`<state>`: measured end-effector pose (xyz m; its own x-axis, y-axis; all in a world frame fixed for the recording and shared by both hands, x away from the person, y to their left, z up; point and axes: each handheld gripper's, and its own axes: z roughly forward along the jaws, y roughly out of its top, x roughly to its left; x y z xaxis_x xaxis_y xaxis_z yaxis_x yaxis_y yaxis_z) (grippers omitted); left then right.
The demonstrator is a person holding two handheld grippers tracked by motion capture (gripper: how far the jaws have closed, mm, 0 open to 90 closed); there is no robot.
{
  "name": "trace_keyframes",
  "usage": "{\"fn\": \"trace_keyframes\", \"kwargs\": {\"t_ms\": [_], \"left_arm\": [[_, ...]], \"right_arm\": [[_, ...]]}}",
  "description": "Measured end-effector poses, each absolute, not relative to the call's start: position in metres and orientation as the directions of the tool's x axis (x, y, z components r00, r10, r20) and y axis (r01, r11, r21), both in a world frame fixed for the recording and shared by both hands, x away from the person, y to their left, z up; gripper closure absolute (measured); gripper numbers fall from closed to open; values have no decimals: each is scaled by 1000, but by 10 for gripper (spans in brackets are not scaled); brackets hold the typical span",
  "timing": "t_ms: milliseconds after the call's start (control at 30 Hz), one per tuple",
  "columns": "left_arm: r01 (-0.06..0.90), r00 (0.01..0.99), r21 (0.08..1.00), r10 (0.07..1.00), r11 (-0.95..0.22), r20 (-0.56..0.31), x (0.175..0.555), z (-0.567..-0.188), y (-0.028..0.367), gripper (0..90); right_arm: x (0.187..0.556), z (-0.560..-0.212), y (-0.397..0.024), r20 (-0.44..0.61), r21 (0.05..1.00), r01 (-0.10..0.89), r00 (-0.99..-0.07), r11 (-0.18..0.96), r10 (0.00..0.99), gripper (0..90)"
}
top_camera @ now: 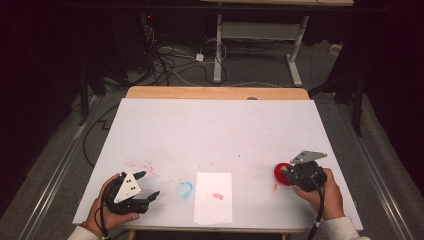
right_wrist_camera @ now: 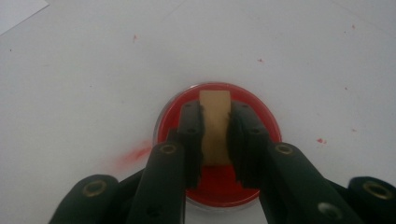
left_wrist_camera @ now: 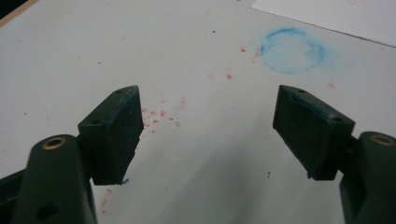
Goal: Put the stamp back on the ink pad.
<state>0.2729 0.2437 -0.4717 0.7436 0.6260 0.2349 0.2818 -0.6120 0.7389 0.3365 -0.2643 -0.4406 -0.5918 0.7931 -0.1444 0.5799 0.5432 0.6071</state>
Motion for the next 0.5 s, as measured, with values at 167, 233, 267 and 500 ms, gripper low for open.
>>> {"fn": "trace_keyframes", "kwargs": {"t_ms": [167,233,267,500], "left_arm": [[283,745,737,625,-614,234,273,-472,243,236],[284,745,736,625,-614,234,273,-472,243,236],[284,746,736,624,-614,233,273,-472,243,236],[285,747,735,623,-615,232,273,-472,242,236]], "right_arm": [[339,-443,-264,-135,591,595,-593,545,794,759],[339,-443,-264,-134,588,598,-592,545,794,759],[339,-444,-263,-137,588,599,-590,545,796,759],[339,-444,-261,-149,581,598,-589,552,795,761]]}}
